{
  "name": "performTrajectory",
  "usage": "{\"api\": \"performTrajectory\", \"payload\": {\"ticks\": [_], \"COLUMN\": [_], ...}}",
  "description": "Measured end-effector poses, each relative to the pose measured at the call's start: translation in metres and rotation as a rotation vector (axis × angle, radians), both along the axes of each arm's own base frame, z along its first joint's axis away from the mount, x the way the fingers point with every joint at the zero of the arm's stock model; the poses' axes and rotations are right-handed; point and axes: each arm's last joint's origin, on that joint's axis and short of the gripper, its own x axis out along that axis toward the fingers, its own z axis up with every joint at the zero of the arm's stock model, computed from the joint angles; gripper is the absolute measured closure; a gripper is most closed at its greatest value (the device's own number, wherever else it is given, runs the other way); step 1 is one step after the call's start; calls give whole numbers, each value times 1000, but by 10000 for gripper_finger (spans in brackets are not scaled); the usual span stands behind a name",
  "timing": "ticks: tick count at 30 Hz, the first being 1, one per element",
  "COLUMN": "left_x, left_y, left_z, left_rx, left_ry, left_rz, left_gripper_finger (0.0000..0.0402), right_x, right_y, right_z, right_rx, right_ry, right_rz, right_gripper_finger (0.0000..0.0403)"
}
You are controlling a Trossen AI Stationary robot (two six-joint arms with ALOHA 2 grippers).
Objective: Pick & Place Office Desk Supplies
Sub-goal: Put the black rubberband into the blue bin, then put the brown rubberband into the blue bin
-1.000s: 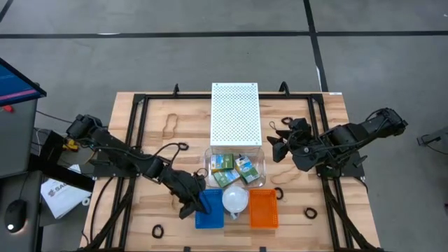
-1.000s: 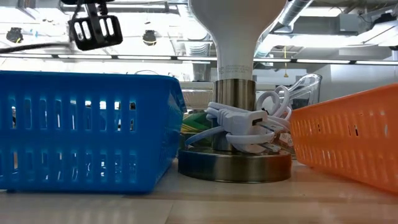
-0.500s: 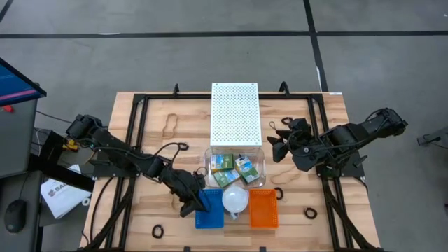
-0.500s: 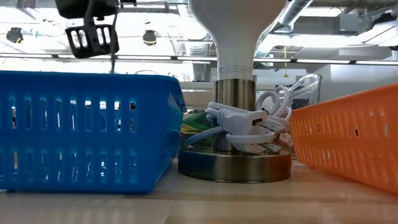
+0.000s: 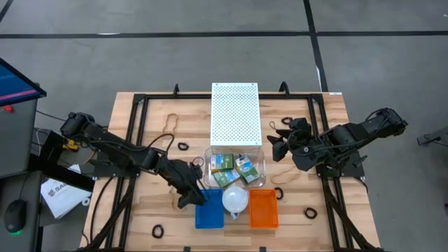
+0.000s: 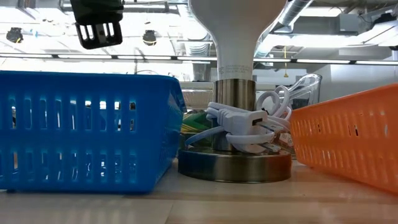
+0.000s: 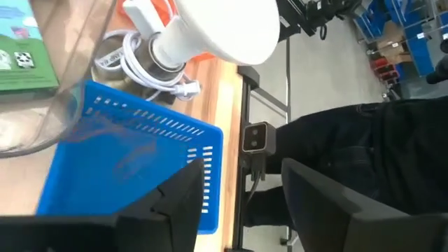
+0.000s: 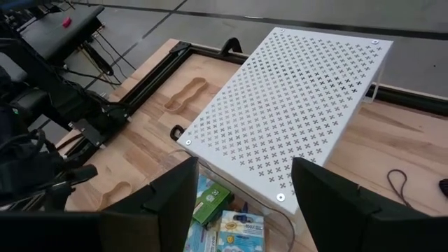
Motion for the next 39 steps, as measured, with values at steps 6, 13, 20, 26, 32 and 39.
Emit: {"api": "performTrajectory", "payload": {"ticks": [6,13,20,26,32,39], "left_x": [-2,-16,-42,-52,-65,-75], "left_y": [-3,7,22,30,35,37], "left_z": [-3,-21,-38,-44,-75,-106], "left_rx": [-12,168,417,535,491,375], "left_ry": [27,240,519,598,666,665], "left_rz": [-41,73,147,221,247,243], "left_gripper_finger": [217,220,210,221,248,259], "right_x": [0,0,-1,-2,-2,-2], "right_y": [0,0,0,-1,-1,-1], "right_z": [0,0,-1,-1,-1,-1], "right_rx": [-2,1,-2,-7,-15,-19], "right_ry": [2,1,10,19,16,16], "right_rz": [-2,-4,-4,-5,-11,-14], "right_gripper_finger": [177,177,177,177,177,177]}}
